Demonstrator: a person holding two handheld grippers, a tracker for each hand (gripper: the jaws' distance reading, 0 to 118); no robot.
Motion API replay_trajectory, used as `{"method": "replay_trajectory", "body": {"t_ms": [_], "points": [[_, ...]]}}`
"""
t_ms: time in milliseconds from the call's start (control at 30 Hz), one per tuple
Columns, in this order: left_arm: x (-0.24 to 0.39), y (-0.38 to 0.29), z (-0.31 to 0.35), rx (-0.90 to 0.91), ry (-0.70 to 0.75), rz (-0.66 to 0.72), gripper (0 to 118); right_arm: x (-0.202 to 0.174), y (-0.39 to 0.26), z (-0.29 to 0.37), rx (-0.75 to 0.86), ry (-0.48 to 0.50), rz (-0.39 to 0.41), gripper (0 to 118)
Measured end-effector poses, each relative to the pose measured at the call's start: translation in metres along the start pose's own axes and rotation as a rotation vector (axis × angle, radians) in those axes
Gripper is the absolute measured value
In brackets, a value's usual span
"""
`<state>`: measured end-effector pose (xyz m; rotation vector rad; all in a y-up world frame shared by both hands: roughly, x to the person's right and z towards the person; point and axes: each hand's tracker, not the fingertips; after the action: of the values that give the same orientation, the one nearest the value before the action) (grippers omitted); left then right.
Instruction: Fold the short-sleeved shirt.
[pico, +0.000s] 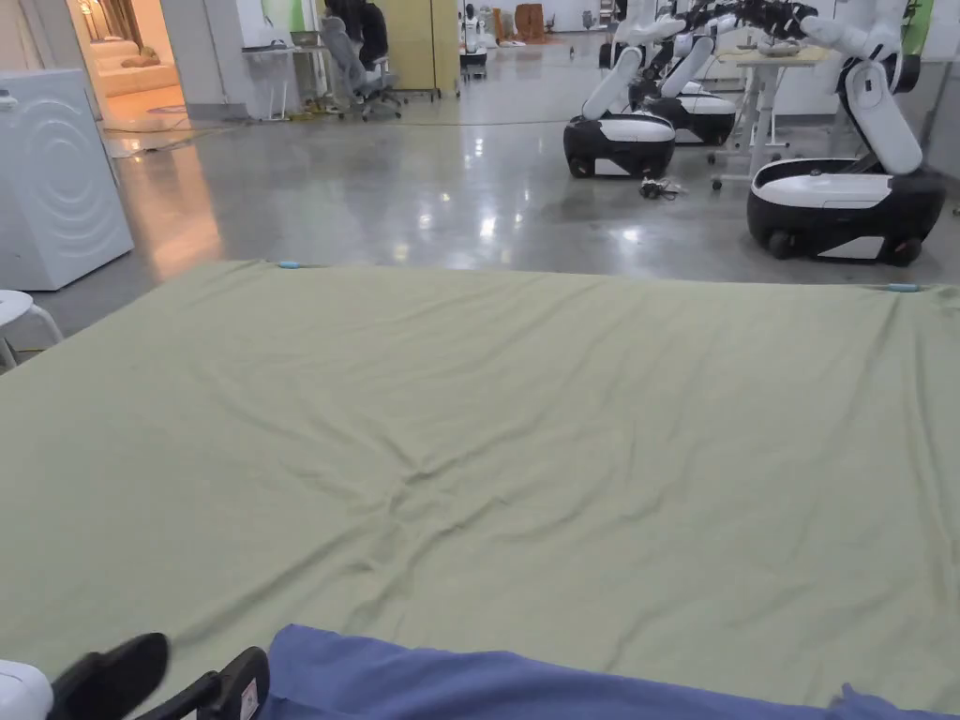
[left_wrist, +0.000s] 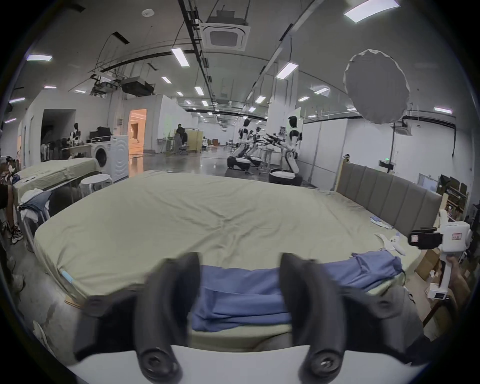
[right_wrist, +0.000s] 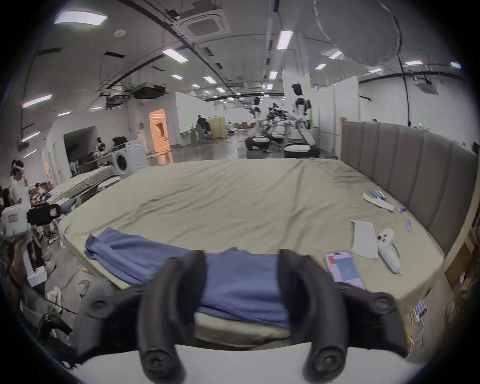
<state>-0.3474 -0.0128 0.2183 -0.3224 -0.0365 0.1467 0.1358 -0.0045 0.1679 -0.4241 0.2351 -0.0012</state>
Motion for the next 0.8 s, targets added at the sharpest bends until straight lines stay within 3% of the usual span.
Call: {"method": "replay_trajectory", "body": {"t_ms": [33, 67, 100, 133, 300, 467, 500, 600, 700, 800], "points": [[0.002, -0.001, 0.002, -0.004, -0.025, 0.002, 14, -0.007, 0.0, -0.003, -0.009, 0.01, 0.006, 29], [0.01, -0.002, 0.001, -0.006, -0.018, -0.001, 12, -0.015, 0.0, -0.006, -0.016, 0.021, 0.017, 20], [0.017, -0.003, 0.0, -0.006, -0.011, -0.001, 0, -0.022, -0.002, -0.01, -0.021, 0.03, 0.022, 8], [0.017, -0.005, 0.002, 0.001, -0.024, -0.002, 0, -0.027, -0.004, -0.012, -0.019, 0.041, 0.024, 0], [0.013, 0.003, 0.006, -0.017, -0.034, 0.046, 0, -0.049, -0.01, -0.022, -0.036, 0.09, 0.032, 0], [-0.023, 0.016, -0.001, -0.077, -0.111, 0.225, 1, -0.051, -0.007, -0.022, -0.036, 0.128, 0.0, 0], [-0.032, 0.015, -0.006, -0.104, -0.128, 0.275, 7, -0.05, -0.007, -0.021, -0.038, 0.135, -0.006, 0], [-0.071, 0.007, -0.035, -0.174, -0.179, 0.456, 69, -0.042, -0.009, -0.019, -0.033, 0.136, -0.014, 0], [-0.119, -0.004, -0.071, -0.267, -0.297, 0.751, 74, -0.037, -0.012, -0.013, -0.039, 0.132, -0.047, 0], [-0.147, -0.028, -0.107, -0.306, -0.283, 0.839, 74, -0.028, -0.015, -0.007, -0.04, 0.101, -0.061, 0]]}}
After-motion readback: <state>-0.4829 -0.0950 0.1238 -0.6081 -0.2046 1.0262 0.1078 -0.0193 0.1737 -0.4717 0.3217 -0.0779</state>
